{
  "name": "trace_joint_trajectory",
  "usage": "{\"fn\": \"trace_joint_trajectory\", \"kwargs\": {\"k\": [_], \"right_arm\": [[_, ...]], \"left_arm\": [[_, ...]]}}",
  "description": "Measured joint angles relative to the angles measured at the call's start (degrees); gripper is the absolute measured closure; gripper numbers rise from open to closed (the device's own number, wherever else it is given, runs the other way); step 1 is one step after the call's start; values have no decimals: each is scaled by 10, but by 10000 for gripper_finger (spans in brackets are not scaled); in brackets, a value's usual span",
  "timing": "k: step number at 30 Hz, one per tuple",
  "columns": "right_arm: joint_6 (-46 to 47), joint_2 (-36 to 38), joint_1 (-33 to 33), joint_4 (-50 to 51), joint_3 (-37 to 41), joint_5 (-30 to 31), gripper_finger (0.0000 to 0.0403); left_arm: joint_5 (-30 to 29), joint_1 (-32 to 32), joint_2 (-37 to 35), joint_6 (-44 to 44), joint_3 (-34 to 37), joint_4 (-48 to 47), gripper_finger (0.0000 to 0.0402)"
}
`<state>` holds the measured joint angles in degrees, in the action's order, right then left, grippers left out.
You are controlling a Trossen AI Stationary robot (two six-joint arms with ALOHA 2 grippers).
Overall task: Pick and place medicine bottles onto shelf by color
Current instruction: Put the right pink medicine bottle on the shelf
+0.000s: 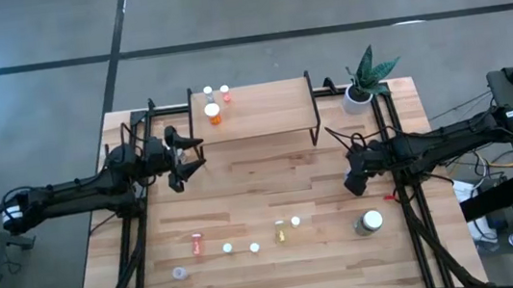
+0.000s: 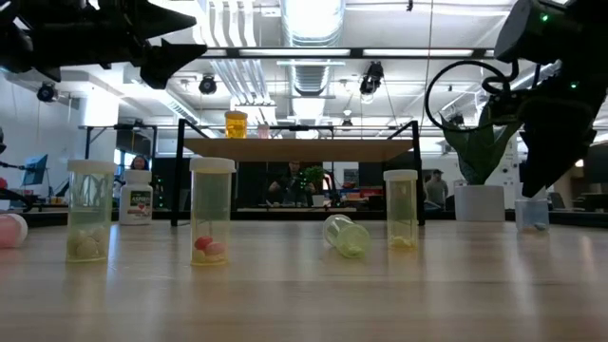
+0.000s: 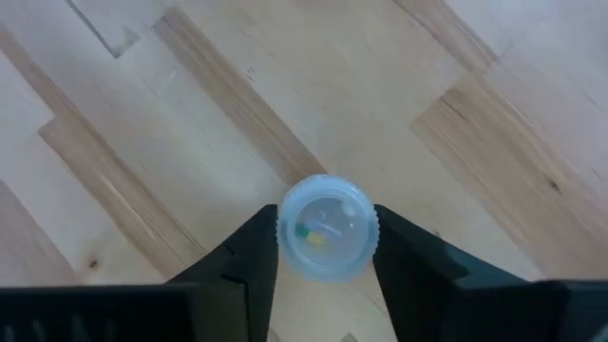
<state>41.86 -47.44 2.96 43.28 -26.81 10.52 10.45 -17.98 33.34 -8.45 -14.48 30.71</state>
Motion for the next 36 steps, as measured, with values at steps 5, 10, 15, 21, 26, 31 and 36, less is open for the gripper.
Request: {"fn": "trace_joint_trajectory", "kwargs": {"k": [5, 10, 15, 21, 26, 31, 36], "right_arm": [[-15, 0, 0, -29, 0, 5, 271], [-16, 0, 0, -38, 0, 6, 259], [-21, 0, 0, -44, -8, 5, 266], [-49, 0, 0, -83, -43, 15, 261], [-90, 0, 0, -138, -89, 36, 262], [-148, -4, -3, -156, -162, 36, 262], [-209, -27, -31, -158, -254, 39, 260]], "left_arm": [[0, 0, 8, 14, -1, 8, 116], [0, 0, 7, 14, -3, 11, 116], [0, 0, 7, 13, -2, 9, 116], [0, 0, 11, 13, -3, 12, 116], [-1, 0, 6, 10, -3, 26, 116], [-2, 0, 6, -1, -3, 23, 116], [-3, 0, 11, -2, -5, 37, 116]]}}
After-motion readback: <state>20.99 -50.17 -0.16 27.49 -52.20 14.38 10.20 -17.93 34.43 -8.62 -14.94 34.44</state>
